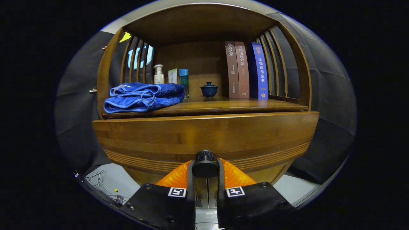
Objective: Pull open the drawer, take out the items inside it, and place them on the countertop above the cabinet.
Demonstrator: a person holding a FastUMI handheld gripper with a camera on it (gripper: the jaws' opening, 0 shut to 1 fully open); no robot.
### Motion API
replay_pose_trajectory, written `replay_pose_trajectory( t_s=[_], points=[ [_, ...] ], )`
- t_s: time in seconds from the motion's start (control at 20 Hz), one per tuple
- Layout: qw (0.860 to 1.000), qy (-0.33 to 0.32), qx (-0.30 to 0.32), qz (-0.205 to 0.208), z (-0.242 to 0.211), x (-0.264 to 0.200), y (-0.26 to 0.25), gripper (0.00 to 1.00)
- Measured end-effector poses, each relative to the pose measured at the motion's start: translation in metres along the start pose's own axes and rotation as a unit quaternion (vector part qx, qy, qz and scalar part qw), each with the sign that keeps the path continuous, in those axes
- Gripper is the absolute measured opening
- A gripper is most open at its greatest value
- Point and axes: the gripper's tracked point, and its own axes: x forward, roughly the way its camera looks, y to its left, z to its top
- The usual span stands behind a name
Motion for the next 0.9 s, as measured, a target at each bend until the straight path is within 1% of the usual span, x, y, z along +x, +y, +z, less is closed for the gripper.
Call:
replay_pose_trajectory(
  t_s=[0.5, 0.7, 0.9],
  points=[
    [1.0, 0.009, 0.006, 0.007, -0.018, -0.077, -0.004, 0.31],
    [1.0, 0.012, 0.001, 0.009, -0.023, -0.097, -0.006, 0.31],
    [1.0, 0.013, 0.003, 0.009, -0.027, -0.104, -0.007, 0.31]
  ],
)
